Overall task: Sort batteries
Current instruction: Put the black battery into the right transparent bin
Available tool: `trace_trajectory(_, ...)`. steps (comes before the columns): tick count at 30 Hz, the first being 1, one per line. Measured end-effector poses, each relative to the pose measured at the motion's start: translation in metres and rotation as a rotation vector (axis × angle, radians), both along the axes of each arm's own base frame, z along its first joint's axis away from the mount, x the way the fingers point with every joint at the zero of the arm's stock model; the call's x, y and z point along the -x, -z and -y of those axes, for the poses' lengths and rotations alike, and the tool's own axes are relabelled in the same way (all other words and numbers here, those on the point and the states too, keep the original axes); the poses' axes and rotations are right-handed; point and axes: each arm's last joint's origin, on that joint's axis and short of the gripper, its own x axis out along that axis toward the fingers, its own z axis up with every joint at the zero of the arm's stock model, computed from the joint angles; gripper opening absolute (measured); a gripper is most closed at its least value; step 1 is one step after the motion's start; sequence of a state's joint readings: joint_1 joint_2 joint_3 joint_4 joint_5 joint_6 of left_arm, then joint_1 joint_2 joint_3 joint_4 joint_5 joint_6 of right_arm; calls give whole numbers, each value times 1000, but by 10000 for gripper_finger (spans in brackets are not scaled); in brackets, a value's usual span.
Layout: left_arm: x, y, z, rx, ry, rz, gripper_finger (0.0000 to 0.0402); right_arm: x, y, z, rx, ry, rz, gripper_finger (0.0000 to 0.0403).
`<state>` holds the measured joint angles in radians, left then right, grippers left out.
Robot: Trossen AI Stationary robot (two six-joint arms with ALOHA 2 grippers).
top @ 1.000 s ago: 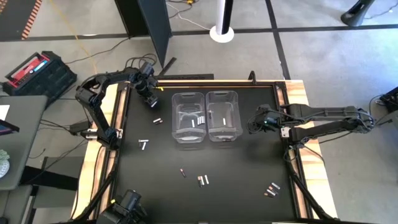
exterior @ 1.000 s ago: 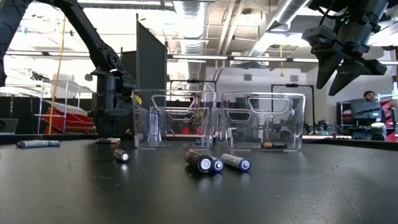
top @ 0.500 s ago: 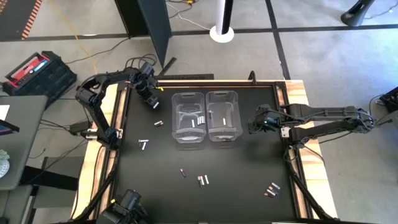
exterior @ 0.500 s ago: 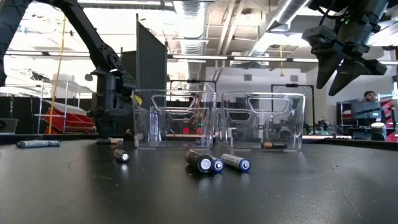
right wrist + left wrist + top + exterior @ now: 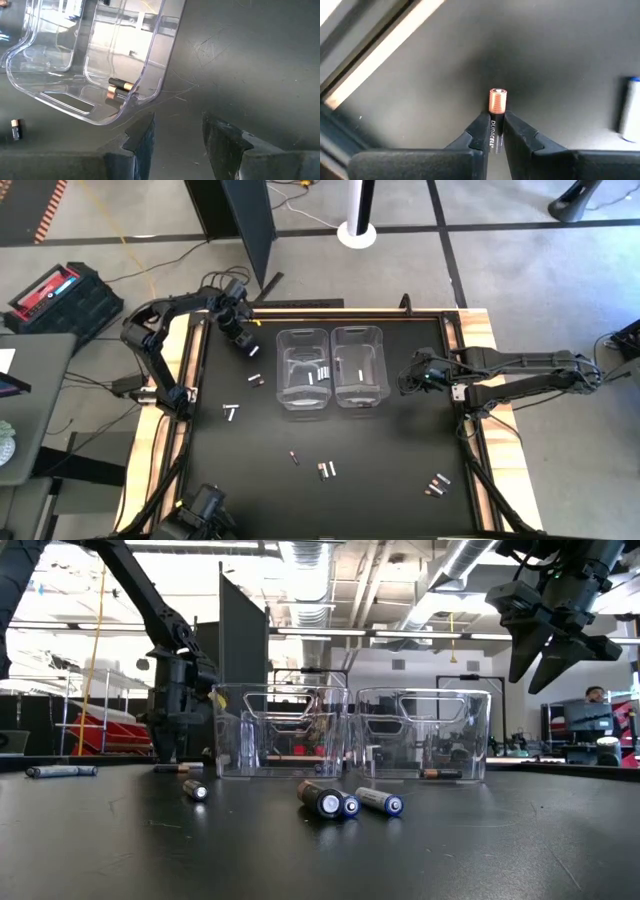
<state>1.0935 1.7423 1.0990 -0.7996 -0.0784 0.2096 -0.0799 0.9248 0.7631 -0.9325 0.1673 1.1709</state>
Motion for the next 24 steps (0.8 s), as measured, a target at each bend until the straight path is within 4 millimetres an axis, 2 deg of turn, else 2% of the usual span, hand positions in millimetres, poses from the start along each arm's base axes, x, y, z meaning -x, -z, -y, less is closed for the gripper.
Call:
trace_trajectory(4,2,-17,7,-20,-17,17,38,0,0,0,0,0,0,179)
trace_trajectory(8,2,-41,21,-68,-12,52,38,0,0,0,0,-1,-1,179)
trace_trajectory(17,-15,-104,72,-242,33,240,38,0,0,0,17,-33,-8,179)
trace_trajectory(24,-36,-124,107,-233,39,394,38,0,0,0,31,-61,-14,179)
